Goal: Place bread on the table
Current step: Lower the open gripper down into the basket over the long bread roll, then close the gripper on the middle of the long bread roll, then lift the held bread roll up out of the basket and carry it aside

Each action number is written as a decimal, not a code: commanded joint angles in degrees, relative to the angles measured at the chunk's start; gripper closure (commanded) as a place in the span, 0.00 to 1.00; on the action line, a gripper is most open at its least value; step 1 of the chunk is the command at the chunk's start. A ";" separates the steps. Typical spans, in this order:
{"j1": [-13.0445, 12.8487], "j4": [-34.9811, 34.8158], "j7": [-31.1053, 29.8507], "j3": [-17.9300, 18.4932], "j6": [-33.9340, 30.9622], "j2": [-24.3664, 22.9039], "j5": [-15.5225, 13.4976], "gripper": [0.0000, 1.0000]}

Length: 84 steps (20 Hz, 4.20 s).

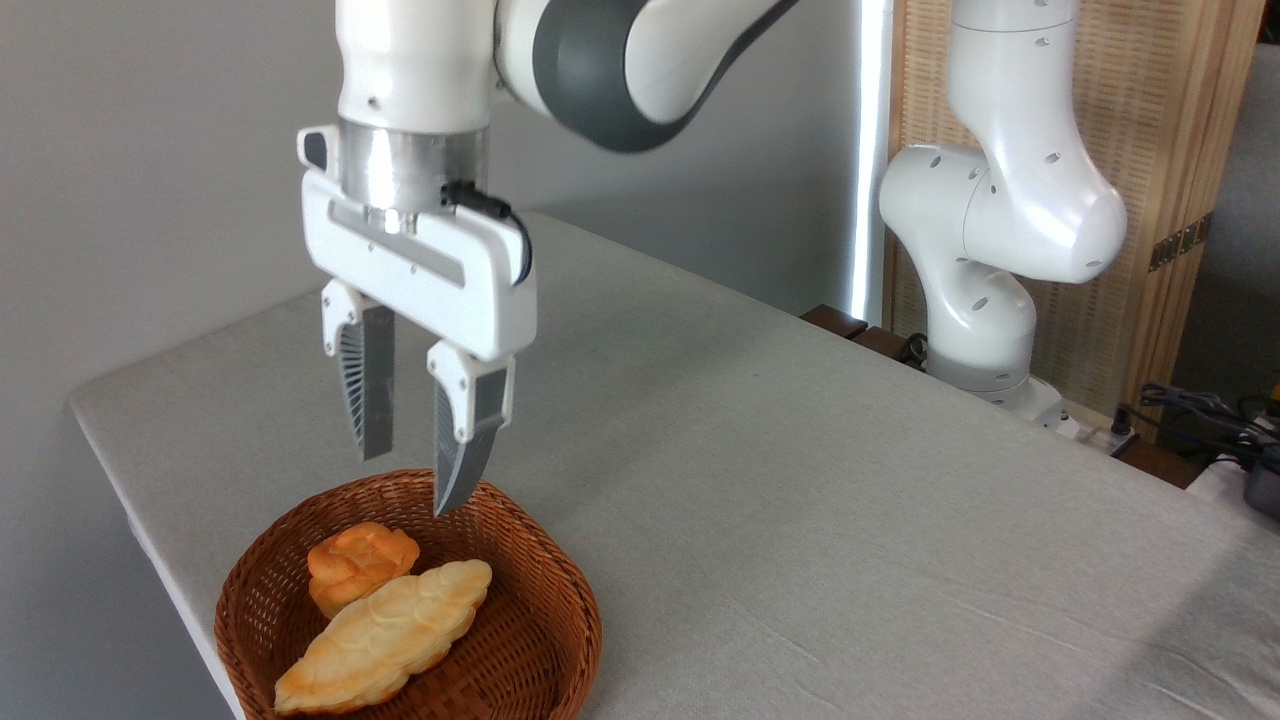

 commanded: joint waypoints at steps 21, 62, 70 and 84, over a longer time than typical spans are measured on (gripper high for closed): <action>1.30 0.31 0.36 0.03 22.68 14.85 0.11 0.00; 1.30 -0.04 0.45 -0.23 12.31 12.92 -0.41 0.57; 1.30 -0.04 0.36 -0.50 9.94 6.96 -2.61 0.55; 0.68 -6.89 0.45 -0.23 -9.49 -7.80 -3.32 0.52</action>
